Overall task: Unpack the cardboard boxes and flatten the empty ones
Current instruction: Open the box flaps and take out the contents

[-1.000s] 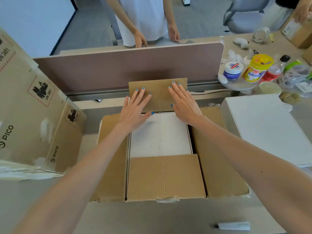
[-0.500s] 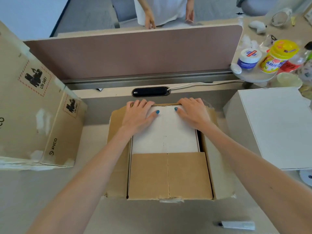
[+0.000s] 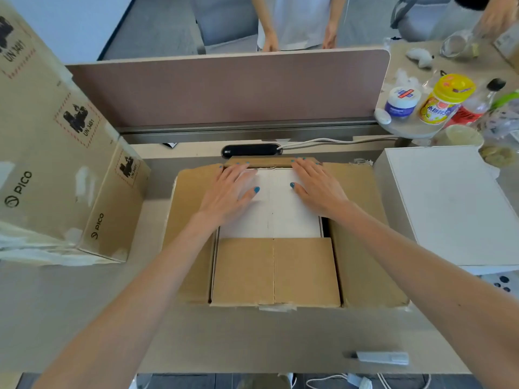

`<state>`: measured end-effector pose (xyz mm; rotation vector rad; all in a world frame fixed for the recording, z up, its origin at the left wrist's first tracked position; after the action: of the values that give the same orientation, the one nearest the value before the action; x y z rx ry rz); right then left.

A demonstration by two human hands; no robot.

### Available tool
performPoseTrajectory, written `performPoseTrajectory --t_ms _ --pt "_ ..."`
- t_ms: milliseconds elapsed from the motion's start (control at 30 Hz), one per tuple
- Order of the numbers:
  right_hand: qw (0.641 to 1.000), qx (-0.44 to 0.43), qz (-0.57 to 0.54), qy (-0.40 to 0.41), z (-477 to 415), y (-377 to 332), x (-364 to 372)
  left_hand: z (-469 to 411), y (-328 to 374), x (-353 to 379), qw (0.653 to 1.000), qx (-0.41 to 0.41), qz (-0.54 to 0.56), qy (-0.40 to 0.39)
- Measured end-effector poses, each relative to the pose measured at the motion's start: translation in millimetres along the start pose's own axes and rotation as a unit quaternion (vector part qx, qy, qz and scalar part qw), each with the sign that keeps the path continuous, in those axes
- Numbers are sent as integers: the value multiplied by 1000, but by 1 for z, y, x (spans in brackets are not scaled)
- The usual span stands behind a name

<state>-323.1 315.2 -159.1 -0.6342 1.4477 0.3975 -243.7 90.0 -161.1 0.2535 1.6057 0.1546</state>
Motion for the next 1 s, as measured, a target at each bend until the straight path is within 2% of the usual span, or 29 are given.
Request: performPoseTrajectory --t_ms 233,400,467,633,800,900,1000 --pt "997 -14 -79 6 67 -22 2 69 33 -2 1000 12 22 -14" --pt "987 -55 -110 106 119 -39 -2 117 51 -3 999 37 28 25" --pt "985 -63 -113 118 135 -45 -4 130 56 -3 998 46 19 31" --pt "987 -24 -139 77 141 -52 -14 131 70 -14 999 17 32 36" --pt "978 8 -198 60 143 -63 -58 134 86 -63 994 18 64 85" --pt "974 -10 -223 45 151 -67 -81 147 94 -91 992 -13 106 63" --pt "961 -31 -273 -22 164 -74 -96 165 102 -114 986 -51 161 6"
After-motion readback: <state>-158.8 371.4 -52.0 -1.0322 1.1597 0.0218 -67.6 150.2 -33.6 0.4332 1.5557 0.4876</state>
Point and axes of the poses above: each hand's wrist, its own z-axis away from the middle knuckle, its own x-axis out of the palm, y = z × x, the point moved 2 cm from there along -z, towards the middle knuckle, and after that the axes turned 3 degrees about y, right-handed, at the moved point
